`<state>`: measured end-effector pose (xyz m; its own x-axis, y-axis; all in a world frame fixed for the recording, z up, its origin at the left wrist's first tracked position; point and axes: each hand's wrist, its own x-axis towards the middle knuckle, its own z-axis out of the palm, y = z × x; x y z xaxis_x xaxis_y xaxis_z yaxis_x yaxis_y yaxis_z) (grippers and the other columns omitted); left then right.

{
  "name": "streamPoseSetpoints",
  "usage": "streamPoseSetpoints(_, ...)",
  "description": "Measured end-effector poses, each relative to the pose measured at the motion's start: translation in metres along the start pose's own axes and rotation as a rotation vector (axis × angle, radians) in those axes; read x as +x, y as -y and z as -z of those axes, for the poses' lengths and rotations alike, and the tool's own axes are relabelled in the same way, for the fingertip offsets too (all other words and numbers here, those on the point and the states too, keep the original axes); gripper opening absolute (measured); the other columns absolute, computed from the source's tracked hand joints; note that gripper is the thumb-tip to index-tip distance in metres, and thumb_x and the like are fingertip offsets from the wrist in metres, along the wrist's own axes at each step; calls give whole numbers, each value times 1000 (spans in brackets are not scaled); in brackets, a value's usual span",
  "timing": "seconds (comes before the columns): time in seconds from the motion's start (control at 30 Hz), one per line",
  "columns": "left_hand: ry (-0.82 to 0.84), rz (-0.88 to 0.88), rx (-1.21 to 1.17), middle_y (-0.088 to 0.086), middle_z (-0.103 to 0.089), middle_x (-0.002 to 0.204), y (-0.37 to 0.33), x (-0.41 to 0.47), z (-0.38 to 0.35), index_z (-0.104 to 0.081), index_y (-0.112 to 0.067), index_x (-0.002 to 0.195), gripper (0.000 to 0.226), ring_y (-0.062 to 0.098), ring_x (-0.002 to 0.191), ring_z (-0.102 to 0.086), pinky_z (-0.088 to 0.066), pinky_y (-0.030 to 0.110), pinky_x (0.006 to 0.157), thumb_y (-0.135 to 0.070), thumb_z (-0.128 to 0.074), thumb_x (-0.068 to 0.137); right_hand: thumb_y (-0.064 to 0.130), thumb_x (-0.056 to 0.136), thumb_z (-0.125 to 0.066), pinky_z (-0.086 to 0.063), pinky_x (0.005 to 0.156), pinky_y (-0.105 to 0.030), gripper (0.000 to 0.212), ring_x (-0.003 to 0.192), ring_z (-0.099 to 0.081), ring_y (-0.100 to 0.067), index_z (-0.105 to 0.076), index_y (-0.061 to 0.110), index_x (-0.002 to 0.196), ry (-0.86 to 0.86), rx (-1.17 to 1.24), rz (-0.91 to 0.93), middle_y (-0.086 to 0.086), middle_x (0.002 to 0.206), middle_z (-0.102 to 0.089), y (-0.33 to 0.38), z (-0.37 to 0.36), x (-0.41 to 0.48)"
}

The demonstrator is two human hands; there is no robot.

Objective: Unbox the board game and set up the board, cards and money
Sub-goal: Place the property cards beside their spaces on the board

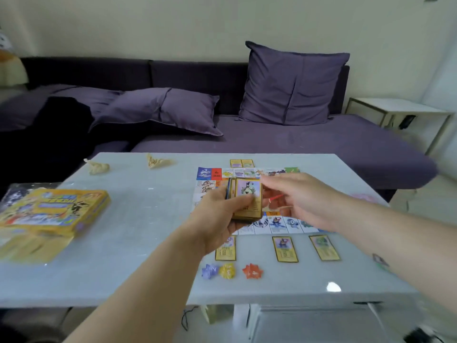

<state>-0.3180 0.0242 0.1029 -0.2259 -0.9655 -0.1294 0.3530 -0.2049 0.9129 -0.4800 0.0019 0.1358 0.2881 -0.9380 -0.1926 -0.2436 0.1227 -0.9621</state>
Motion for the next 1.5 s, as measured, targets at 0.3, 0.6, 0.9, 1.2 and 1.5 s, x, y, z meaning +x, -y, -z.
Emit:
streamPoseSetpoints(0.3,-94,74,202,12,-70,98,21,-16,-9,-58,-9,111,27,19,79,-68,-55,30,69,-7,-66,86,20,80,-74,-41,65,-24,16,66,-57,-6,-63,18,69,-114,-55,-20,7,67,-63,-31,-9,-20)
streamPoseSetpoints(0.6,-115,166,186,7,-73,94,39,7,-25,-63,-14,105,20,18,84,-67,-54,25,67,-13,-67,86,25,91,-61,-31,59,-27,28,63,-44,-11,-63,3,73,-70,-625,40,-2,66,-51,-42,24,-19)
streamPoseSetpoints(0.9,-338,38,-152,5,-69,74,65,56,-68,-62,-10,87,12,15,63,-62,-53,26,62,1,-64,85,26,82,-70,-41,60,-22,16,65,-58,-9,-70,15,94,-202,140,-166,4,75,-67,-81,46,0)
streamPoseSetpoints(1.2,-351,254,-588,7,-61,54,67,103,-71,-59,-3,82,10,15,54,-56,-51,24,55,-6,-58,91,10,88,-63,-39,55,-19,37,54,-49,-2,-53,9,124,-692,-188,-32,-11,93,-68,-100,151,85)
streamPoseSetpoints(1.5,-336,273,-612,6,-62,70,73,134,-67,-61,-5,85,15,16,62,-56,-48,26,57,-9,-51,95,19,90,-60,-39,102,-43,41,116,-54,-31,-53,10,129,-623,-753,-237,-12,125,-59,-127,216,169)
